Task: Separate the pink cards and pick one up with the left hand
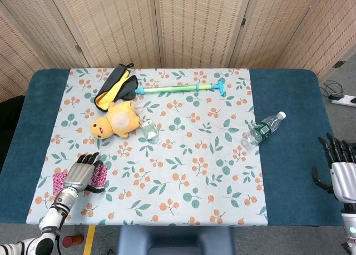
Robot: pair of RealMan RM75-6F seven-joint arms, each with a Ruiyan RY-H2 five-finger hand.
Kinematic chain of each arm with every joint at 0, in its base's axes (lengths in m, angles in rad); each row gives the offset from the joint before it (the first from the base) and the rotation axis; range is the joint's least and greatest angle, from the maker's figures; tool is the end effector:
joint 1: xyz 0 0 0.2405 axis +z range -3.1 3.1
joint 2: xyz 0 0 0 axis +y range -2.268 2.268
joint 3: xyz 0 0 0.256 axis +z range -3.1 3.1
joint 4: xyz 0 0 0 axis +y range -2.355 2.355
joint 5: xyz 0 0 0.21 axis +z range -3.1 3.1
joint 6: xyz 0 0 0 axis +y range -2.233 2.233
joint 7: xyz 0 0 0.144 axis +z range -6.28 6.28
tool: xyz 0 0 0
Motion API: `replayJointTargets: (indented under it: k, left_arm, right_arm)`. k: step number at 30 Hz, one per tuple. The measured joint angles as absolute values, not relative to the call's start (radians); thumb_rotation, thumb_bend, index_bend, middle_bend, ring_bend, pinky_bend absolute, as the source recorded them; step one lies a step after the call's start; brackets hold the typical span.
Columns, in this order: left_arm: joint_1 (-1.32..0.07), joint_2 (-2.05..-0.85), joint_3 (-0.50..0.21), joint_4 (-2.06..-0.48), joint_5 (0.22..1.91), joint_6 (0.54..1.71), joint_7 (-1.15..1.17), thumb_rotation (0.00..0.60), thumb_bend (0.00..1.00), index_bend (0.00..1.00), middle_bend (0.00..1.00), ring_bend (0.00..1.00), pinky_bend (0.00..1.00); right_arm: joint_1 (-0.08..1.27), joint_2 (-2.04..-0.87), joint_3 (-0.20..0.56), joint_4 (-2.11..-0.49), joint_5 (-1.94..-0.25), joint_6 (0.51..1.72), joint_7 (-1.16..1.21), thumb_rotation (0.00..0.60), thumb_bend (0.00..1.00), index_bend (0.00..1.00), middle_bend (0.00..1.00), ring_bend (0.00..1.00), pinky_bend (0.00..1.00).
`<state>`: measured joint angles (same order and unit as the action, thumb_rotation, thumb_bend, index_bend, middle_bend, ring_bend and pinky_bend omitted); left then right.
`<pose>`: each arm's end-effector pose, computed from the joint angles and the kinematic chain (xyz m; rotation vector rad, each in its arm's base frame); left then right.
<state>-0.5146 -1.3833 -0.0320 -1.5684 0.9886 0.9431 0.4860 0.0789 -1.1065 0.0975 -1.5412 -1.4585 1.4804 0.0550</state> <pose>-0.2691 0.2747 0.0142 -1.8007 -1.0729 -0.4750 -0.3281 -0.1899 0.1798 1.3190 -0.8686 0.8953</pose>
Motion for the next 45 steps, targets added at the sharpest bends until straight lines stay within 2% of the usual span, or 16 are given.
replayJointTargets:
  k: [4,13,21,29,37,45]
  left_arm:
    - [-0.516,-1.395,-0.028,-1.548,0.987,0.949,0.484,0.418,0.13,0.23,0.0,0.0,0.0]
    - [-0.519,-1.412,-0.021,-1.514,0.993,0.96,0.481,0.493,0.13,0.24,0.0,0.0,0.0]
    - [-0.516,-1.412,-0.017,-1.497,1.008,0.96,0.452,0.511,0.13,0.27,0.0,0.0,0.0]
    - [-0.511,-1.427,-0.016,-1.472,1.047,0.979,0.427,0.593,0.13,0.36,0.0,0.0,0.0]
    - [-0.5,-1.41,-0.013,-1.5,1.086,1.008,0.415,0.597,0.13,0.36,0.0,0.0,0.0]
    - [-0.473,-1.322,-0.018,-1.562,1.084,1.036,0.375,0.596,0.13,0.36,0.0,0.0,0.0]
  right_arm:
    - [0.079,-1.106,0.098,-1.543,-1.457,1.48,0.052,0.481,0.55,0.0,0.0,0.0,0.0]
    - [0.077,-1.105,0.099,-1.55,-1.453,1.48,0.045,0.483,0.55,0.0,0.0,0.0,0.0]
    - [0.077,-1.105,0.099,-1.556,-1.451,1.479,0.037,0.481,0.55,0.0,0.0,0.0,0.0]
    - [0.077,-1.105,0.1,-1.559,-1.448,1.477,0.033,0.481,0.55,0.0,0.0,0.0,0.0]
    - [0.077,-1.102,0.101,-1.561,-1.448,1.478,0.033,0.48,0.55,0.0,0.0,0.0,0.0]
    - [0.079,-1.099,0.103,-1.56,-1.451,1.479,0.035,0.481,0.55,0.0,0.0,0.0,0.0]
